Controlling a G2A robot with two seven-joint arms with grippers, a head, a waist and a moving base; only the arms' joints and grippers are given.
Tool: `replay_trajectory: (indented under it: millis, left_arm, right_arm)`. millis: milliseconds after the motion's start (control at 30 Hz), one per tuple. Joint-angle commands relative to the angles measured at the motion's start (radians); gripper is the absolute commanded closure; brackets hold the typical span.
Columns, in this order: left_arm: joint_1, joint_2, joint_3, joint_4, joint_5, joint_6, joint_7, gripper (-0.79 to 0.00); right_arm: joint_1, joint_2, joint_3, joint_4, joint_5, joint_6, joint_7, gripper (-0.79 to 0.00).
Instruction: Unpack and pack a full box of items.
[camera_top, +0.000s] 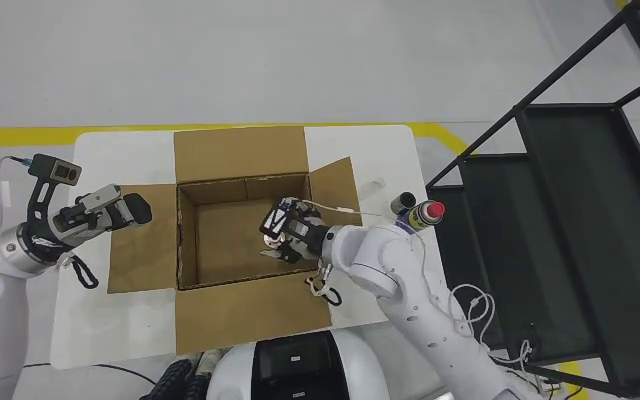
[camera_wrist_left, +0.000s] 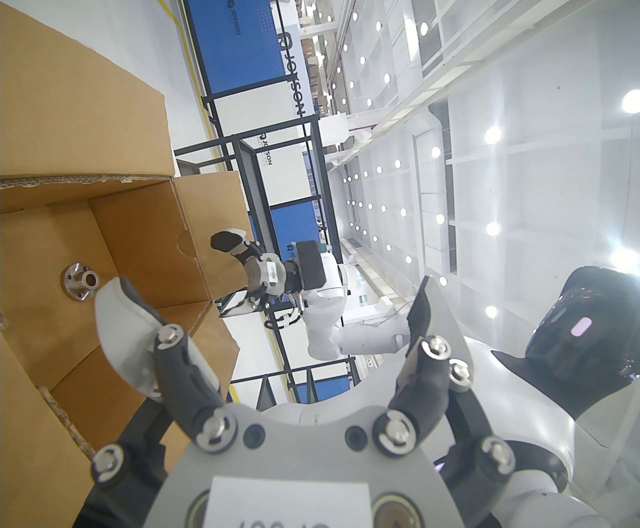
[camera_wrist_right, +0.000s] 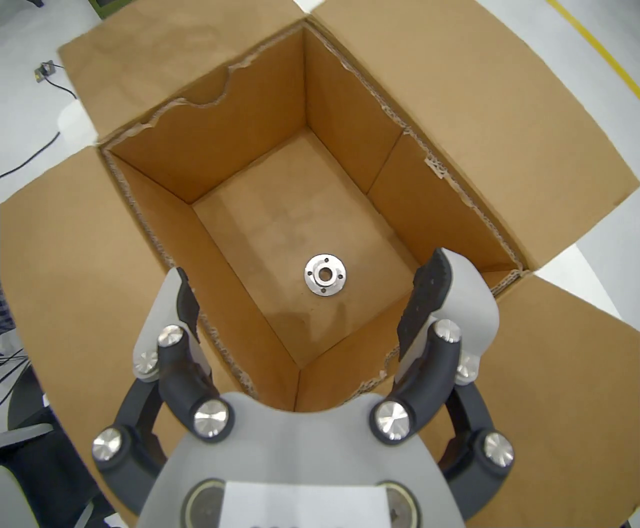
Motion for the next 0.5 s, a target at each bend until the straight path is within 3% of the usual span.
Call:
replay_trajectory:
  millis: [0, 133, 467]
  left_arm:
    - [0.0, 0.0, 0.0, 0.0, 0.0, 0.0, 0.0, -0.785]
    - [0.0, 0.0, 0.0, 0.0, 0.0, 0.0, 0.0, -0.785]
    - [0.0, 0.0, 0.0, 0.0, 0.0, 0.0, 0.0, -0.785]
  right_arm:
    - [0.051, -0.007, -0.03, 0.047, -0.007, 0.035, 0.059, -0.785]
    - [0.102, -0.016, -0.065, 0.107, -0.016, 0.081, 0.124, -0.785]
    - [0.104, -0.016, -0.066, 0.111, -0.016, 0.084, 0.126, -0.785]
